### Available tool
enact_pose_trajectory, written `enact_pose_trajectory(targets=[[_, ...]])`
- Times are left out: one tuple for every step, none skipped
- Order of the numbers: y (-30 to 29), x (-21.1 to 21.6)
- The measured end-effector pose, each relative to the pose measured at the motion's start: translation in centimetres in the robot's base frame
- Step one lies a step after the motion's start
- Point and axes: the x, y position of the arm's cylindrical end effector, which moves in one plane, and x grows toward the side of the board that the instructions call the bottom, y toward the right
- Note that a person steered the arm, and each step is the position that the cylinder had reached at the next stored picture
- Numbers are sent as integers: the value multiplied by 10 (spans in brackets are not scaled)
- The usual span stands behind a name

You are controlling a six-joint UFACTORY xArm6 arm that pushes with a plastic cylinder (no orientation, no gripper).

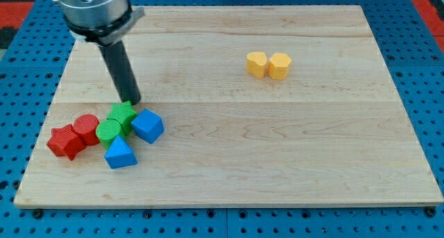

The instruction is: Move your arm to the top right side of the cube

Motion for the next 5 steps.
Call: enact_pose_trajectory(targets=[[17,-5],[19,-7],[25,-5],[26,-5],[86,20]])
